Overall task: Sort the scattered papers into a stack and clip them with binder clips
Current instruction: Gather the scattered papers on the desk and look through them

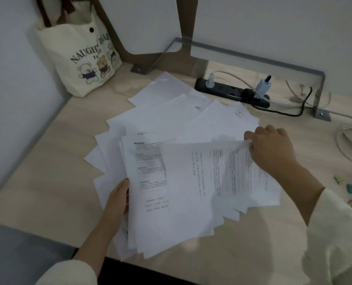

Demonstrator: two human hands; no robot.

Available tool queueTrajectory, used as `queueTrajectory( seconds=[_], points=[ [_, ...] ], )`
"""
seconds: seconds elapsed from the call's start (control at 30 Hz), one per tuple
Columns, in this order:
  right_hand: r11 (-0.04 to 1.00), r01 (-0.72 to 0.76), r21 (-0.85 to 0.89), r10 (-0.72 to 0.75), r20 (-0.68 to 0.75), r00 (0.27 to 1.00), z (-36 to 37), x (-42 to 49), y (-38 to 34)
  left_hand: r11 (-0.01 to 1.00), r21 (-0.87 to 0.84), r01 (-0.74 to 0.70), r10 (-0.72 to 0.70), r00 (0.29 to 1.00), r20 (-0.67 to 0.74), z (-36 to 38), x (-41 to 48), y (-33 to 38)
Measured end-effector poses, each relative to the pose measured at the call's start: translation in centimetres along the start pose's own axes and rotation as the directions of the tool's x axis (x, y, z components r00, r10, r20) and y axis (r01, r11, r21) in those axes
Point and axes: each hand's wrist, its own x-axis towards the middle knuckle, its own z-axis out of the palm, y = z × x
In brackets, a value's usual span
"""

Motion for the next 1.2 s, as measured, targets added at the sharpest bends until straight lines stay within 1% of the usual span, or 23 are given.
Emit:
queueTrajectory(
  seconds=[0.07, 0.1, 0.17, 0.23, 0.3, 0.37, 0.43, 0.5, 0.53, 0.57, 0.6, 0.67, 0.73, 0.8, 0.87, 0.9, 0.93, 0.97, 1.0, 1.03, 1.07, 1.2],
  points=[
    [0.998, 0.066, 0.007, -0.066, -0.034, 0.997, -0.1, 1.0, -2.1, 1.0, -0.012, 0.006, -0.006, 1.0, 0.014, -0.2, 0.1, 0.1],
    [0.992, 0.126, 0.027, -0.123, -0.091, 0.988, 0.1, 1.3, -3.6, 1.0, -0.01, 0.006, -0.006, 1.0, 0.022, -0.3, 0.3, 0.1],
    [0.967, 0.252, 0.028, -0.236, -0.264, 0.935, 0.5, 2.1, -6.5, 1.0, 0.006, 0.006, -0.006, 0.999, 0.037, -0.5, 0.6, 0.1],
    [0.937, 0.349, 0.015, -0.323, -0.341, 0.883, 0.5, 2.5, -9.7, 1.0, 0.009, 0.005, -0.005, 0.998, 0.067, -0.7, 0.6, 0.3],
    [0.891, 0.454, 0.016, -0.417, -0.365, 0.832, -0.1, 2.5, -13.1, 1.0, 0.006, 0.012, -0.012, 0.994, 0.105, -0.8, 0.8, 0.4],
    [0.841, 0.537, 0.06, -0.481, -0.369, 0.795, -0.5, 2.6, -16.2, 1.0, 0.002, 0.017, -0.017, 0.991, 0.129, -0.7, 1.2, 0.5],
    [0.816, 0.568, 0.11, -0.501, -0.358, 0.788, -0.4, 3.1, -18.5, 0.999, -0.038, 0.012, -0.007, 0.99, 0.144, -0.6, 1.7, 0.6],
    [0.779, 0.598, 0.19, -0.511, -0.36, 0.781, 0.4, 3.6, -20.3, 0.999, -0.03, -0.023, 0.028, 0.984, 0.176, -0.3, 2.2, 0.6],
    [0.748, 0.608, 0.265, -0.511, -0.352, 0.784, 0.7, 3.7, -21.1, 0.998, -0.006, -0.057, 0.057, 0.981, 0.187, -0.2, 2.3, 0.7],
    [0.704, 0.596, 0.388, -0.509, -0.309, 0.803, 0.8, 3.6, -21.7, 0.996, 0.023, -0.084, 0.079, 0.979, 0.188, 0.0, 2.3, 0.8],
    [0.659, 0.55, 0.513, -0.493, -0.258, 0.831, 0.9, 3.5, -22.0, 0.992, 0.051, -0.116, 0.104, 0.977, 0.189, 0.0, 2.4, 1.0],
    [0.622, 0.395, 0.677, -0.399, -0.16, 0.903, 1.3, 3.2, -21.9, 0.982, 0.088, -0.166, 0.146, 0.968, 0.205, 0.0, 2.8, 1.1],
    [0.584, 0.232, 0.778, -0.249, -0.101, 0.963, 2.1, 2.9, -20.8, 0.98, 0.095, -0.177, 0.153, 0.964, 0.216, -0.1, 3.2, 0.9],
    [0.544, 0.059, 0.837, -0.097, -0.007, 0.995, 3.7, 2.6, -18.6, 0.979, 0.102, -0.174, 0.149, 0.965, 0.216, 0.0, 3.3, 0.9],
    [0.53, -0.151, 0.835, 0.099, 0.116, 0.988, 5.3, 2.0, -15.5, 0.974, 0.123, -0.191, 0.162, 0.964, 0.212, 0.2, 3.2, 1.1],
    [0.505, -0.275, 0.818, 0.21, 0.193, 0.958, 6.1, 1.7, -14.0, 0.971, 0.124, -0.204, 0.176, 0.962, 0.207, 0.4, 3.2, 1.3],
    [0.46, -0.405, 0.79, 0.312, 0.283, 0.907, 6.7, 1.5, -12.6, 0.97, 0.121, -0.213, 0.186, 0.962, 0.201, 0.5, 3.3, 1.5],
    [0.414, -0.514, 0.752, 0.383, 0.368, 0.847, 7.3, 1.2, -11.4, 0.971, 0.106, -0.213, 0.19, 0.962, 0.196, 0.7, 3.3, 1.6],
    [0.391, -0.584, 0.711, 0.413, 0.432, 0.802, 7.7, 0.8, -10.7, 0.976, 0.079, -0.205, 0.187, 0.963, 0.192, 0.8, 3.2, 1.7],
    [0.39, -0.61, 0.689, 0.403, 0.468, 0.786, 8.0, 0.5, -10.3, 0.977, 0.048, -0.206, 0.194, 0.962, 0.193, 1.0, 3.0, 1.8],
    [0.389, -0.611, 0.689, 0.37, 0.491, 0.789, 8.1, 0.3, -10.3, 0.976, 0.035, -0.214, 0.203, 0.959, 0.198, 1.2, 2.9, 1.9],
    [0.314, -0.596, 0.739, 0.245, 0.544, 0.803, 7.8, -0.2, -11.1, 0.966, 0.062, -0.249, 0.229, 0.945, 0.236, 2.7, 2.5, 2.3]
  ],
)
